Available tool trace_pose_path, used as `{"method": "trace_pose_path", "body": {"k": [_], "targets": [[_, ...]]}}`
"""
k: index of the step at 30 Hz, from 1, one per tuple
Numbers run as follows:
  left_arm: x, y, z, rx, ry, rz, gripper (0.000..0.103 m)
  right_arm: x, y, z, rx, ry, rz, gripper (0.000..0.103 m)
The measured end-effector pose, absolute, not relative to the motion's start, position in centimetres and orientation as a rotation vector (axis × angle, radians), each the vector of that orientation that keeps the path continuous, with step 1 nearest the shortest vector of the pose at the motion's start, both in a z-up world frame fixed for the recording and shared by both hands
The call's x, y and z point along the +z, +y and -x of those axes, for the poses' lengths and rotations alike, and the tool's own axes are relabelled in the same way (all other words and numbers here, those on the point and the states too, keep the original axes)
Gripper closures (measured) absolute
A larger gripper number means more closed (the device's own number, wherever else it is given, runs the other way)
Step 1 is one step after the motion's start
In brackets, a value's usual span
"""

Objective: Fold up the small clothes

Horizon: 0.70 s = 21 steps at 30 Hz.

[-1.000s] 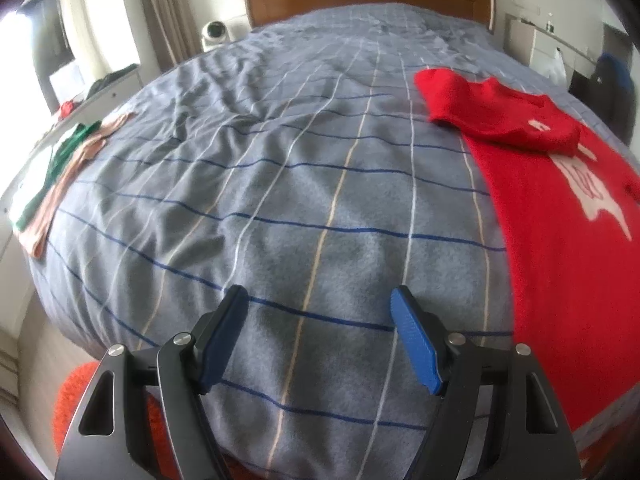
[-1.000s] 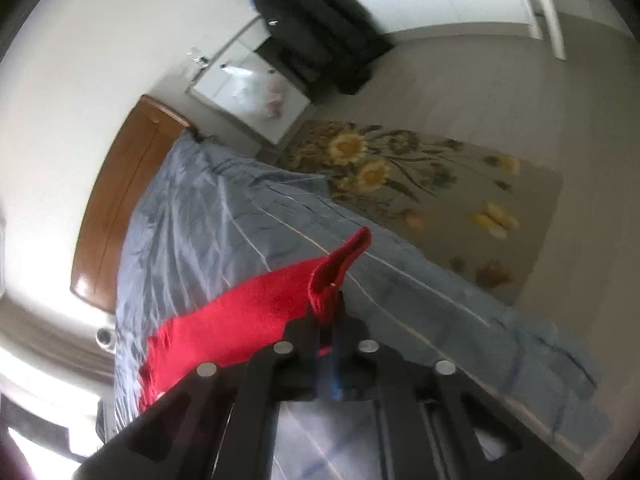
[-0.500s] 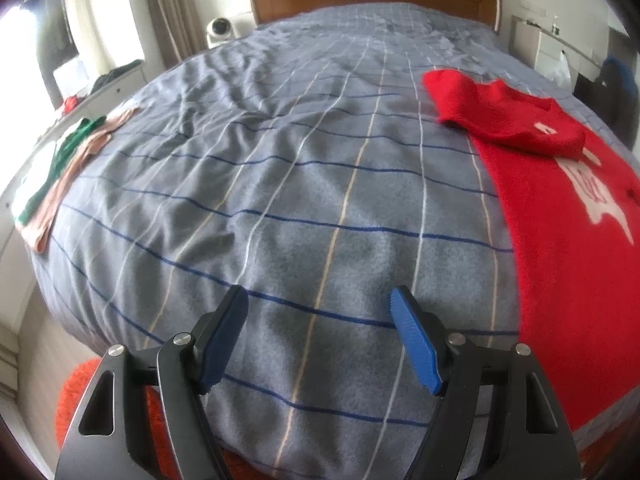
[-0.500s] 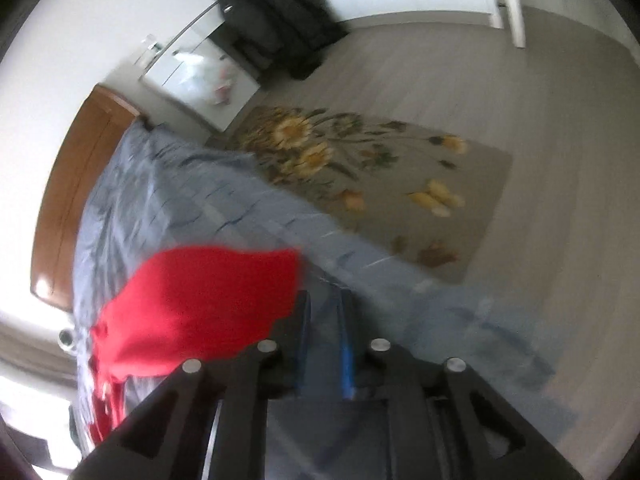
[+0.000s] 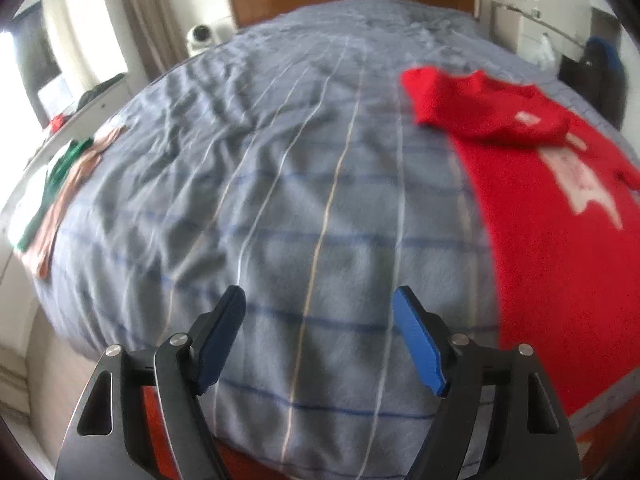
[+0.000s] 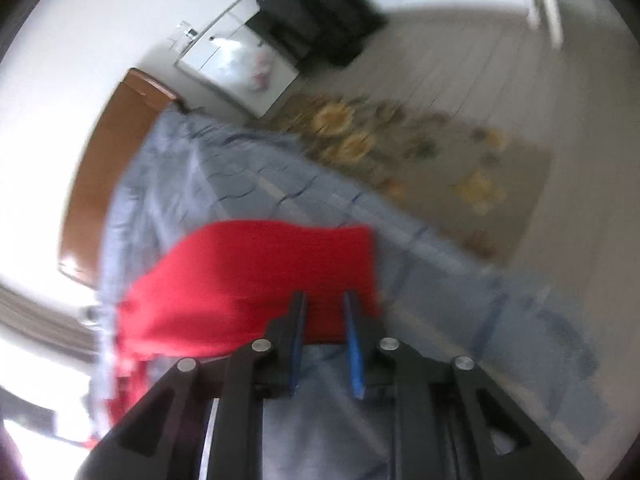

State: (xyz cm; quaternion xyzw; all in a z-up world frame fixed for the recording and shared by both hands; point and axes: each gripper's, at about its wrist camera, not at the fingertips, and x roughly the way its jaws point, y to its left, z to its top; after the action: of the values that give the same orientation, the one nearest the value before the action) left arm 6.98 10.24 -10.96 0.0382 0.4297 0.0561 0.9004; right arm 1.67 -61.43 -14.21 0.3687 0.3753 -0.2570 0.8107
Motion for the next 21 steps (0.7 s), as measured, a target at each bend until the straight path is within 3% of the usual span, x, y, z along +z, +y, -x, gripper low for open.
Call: {"method": "trace_pose_path", "body": {"k": [3,8,15,21], "targets": [[-8.3,7.7,-9.3,0.007,0.846,-0.120,0.023,-11.7,-59.3,-0.8,-0.517,0.756,-0.688,0.080],[-5.5,0.0,-17.1,-0.325,0.909,-0.156,0.019,-8.3,-52.7,-0.2,-0.349,0.689,-0.564,0.055],[-9.7,-7.8,-26.9,-0.495,1.110,-0.100,0.019,-9.7,-42.2,-0.1,-0.180,0.652,-0.464,0.055],[-11.7,-13.8,-22.3,-0.786,1.115,-0.286,0.020,-9.8,-39.1,-0.2,-0.137,0.659,-0.322,0.054]]}}
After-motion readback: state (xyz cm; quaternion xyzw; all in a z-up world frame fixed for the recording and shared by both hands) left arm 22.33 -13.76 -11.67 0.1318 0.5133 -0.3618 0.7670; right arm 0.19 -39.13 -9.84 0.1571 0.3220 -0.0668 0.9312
